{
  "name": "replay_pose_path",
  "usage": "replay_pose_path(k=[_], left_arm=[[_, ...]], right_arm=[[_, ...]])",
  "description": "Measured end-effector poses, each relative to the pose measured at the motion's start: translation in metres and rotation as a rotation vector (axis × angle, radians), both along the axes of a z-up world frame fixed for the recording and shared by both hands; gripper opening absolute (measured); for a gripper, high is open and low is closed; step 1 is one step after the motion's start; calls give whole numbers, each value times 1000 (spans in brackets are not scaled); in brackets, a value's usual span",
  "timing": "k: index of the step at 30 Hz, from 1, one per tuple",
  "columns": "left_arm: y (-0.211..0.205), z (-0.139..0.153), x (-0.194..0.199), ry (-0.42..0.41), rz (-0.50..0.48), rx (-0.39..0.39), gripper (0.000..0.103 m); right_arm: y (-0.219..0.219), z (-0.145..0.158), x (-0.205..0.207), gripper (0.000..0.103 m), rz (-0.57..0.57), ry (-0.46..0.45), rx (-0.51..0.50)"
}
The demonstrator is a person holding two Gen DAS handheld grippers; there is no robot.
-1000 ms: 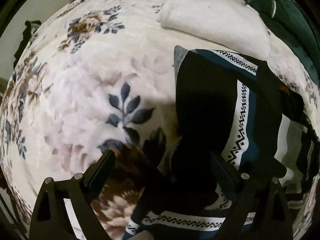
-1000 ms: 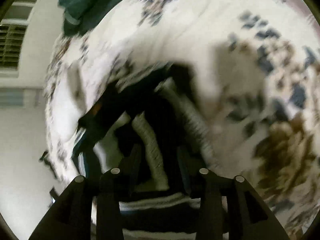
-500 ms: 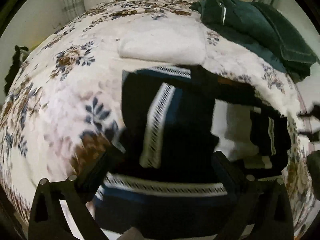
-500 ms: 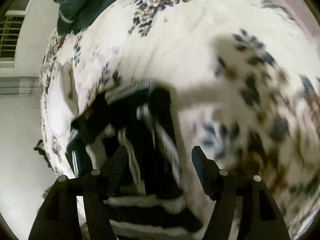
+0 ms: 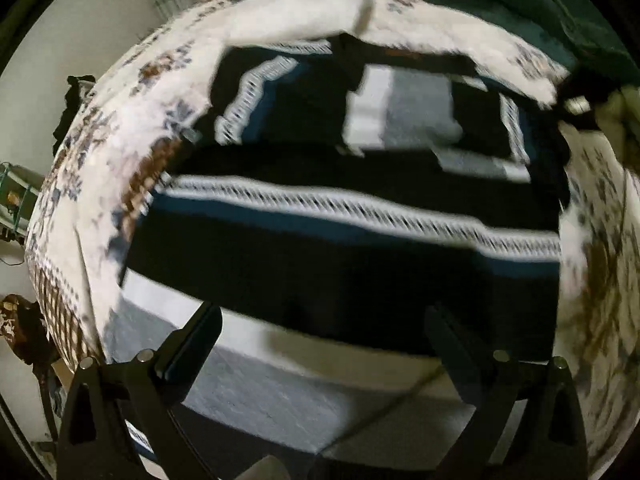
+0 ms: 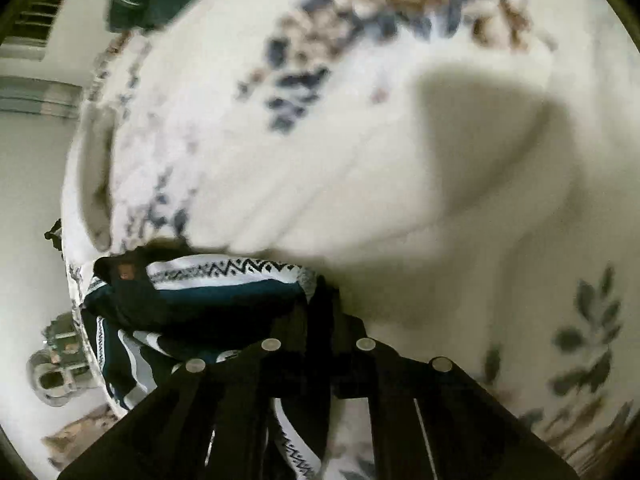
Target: Fold small clothes
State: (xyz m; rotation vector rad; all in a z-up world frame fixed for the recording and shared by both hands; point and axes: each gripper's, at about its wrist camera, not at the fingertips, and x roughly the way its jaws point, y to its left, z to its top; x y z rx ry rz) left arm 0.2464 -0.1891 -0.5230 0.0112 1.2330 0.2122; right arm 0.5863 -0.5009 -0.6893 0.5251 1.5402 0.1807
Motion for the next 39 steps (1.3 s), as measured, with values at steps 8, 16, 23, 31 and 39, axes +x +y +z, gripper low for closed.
replay_pose_path(k=[8,16,23,31,39], left_arm=[[-48,15,-44,40,-84,-76,103],[-129,-18,-129,214,-219,-193,103],[-188,-81,-148,278,-335,-140,18],[-171,-54,-182,169,-403,-121,6],[-167,-47,-187,161,-436,-120,5]], right_arm=[[-25,42,-46,61,56,70,161],[-104,54,-198,61,101,243,106],[-123,15,-230,61,15,215,211],[-82,17,-140,61,-86,74,349],[-37,-8,-45,61,-124,60,354]])
